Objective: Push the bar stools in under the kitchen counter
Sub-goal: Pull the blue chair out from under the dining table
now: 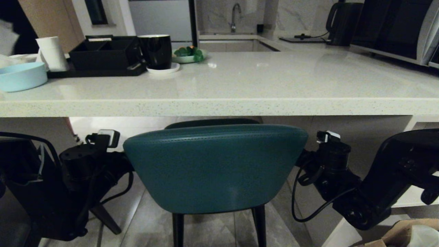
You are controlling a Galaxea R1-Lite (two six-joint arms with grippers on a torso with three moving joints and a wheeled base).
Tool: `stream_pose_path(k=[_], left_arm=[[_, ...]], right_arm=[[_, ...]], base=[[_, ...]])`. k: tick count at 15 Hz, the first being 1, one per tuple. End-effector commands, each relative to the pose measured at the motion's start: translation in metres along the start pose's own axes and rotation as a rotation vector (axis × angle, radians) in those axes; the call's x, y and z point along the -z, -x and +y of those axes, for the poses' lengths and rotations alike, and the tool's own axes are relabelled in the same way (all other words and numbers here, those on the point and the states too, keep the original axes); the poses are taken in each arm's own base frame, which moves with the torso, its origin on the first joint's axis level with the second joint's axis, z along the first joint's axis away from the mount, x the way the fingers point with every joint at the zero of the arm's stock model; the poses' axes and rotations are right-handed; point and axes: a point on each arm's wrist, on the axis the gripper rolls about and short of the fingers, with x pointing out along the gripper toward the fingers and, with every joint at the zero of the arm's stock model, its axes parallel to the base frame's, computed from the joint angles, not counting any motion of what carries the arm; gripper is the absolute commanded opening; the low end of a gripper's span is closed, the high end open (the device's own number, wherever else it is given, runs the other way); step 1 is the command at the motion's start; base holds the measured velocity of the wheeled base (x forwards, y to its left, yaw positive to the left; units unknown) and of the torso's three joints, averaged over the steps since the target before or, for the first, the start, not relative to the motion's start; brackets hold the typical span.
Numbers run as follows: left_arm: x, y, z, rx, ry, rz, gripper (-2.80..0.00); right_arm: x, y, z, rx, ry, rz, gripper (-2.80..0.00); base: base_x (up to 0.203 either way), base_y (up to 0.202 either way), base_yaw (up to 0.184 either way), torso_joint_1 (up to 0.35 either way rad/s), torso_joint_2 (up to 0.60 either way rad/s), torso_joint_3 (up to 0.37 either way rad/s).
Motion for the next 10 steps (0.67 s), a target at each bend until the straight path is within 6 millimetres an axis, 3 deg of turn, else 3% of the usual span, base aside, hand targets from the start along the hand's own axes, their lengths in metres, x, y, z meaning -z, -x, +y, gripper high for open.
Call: stream_pose_path(k=[1, 5, 10], left_arm=[[0.001, 0.002, -0.005, 0.014, 0.001, -0.001, -2.8], [0.005, 0.005, -0.012, 0.032, 0.007, 0.022, -2.8], [0.013, 0.003, -0.013, 0.036, 0.009, 0.047, -2.8]], right_arm=[[0.009, -0.011, 0.003, -0.005, -0.001, 0.0, -2.8], [0.012, -0.036, 0.011, -0.013, -0.013, -0.04, -2.8], [-0.008, -0.023, 0.035, -0.071, -0.025, -0.056, -2.8]], base=[[0.0, 0.0, 0.0, 0.0, 0.0, 0.0], [0.0, 0.0, 0.0, 0.0, 0.0, 0.0], [0.0, 0.0, 0.0, 0.0, 0.0, 0.0]])
